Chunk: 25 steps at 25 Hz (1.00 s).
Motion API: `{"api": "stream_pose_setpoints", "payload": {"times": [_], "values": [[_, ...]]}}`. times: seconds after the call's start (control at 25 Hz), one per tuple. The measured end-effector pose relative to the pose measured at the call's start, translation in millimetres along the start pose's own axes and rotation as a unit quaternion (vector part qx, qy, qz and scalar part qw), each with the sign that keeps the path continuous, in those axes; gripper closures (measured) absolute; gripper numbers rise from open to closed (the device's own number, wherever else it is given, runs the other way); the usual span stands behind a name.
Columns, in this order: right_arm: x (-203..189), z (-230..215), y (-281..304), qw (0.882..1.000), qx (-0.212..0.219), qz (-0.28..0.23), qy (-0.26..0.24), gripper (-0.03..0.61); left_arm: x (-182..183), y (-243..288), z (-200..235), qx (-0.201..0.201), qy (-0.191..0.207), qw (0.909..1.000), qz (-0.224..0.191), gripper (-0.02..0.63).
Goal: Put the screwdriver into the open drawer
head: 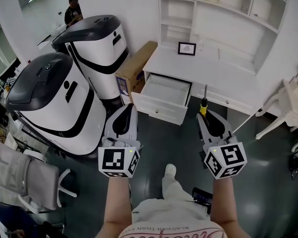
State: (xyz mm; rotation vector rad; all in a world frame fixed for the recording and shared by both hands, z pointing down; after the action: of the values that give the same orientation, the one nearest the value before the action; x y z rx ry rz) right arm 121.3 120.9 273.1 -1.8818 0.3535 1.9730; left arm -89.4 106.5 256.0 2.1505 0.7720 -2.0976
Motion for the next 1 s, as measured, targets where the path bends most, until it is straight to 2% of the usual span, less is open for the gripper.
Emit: {"api": "stream_pose_setpoints", "payload": {"times": [0.32, 0.68, 1.0], "values": [[-10.5, -53.9, 65.5, 1.000, 0.008, 0.003, 0.010, 0.499, -26.4, 72.8, 18.7, 0.017, 0.004, 0.9998, 0.014, 0.604], [-17.1, -106.5, 140.4, 0.999, 0.038, 0.003, 0.012, 0.499, -44.2, 151.7, 36.6, 0.040, 0.013, 0.9990, 0.015, 0.604], [-26.0, -138.7, 182.9, 0.998, 0.060, 0.008, 0.021, 0.499, -60.3, 190.0, 41.6, 0.060, 0.024, 0.9974, 0.030, 0.604]]}}
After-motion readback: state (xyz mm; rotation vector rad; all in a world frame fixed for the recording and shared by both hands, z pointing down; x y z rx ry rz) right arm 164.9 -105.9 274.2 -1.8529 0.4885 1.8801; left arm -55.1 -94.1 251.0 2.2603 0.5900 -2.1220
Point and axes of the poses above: the fingertips, and each gripper's own axes: y forward along the fingers, z to its left, x out of its top, the point moved 1 cm from there along -y, backward along the fingers, and after that the axes turned 7 degrees about -z, right-handed, at the moved point
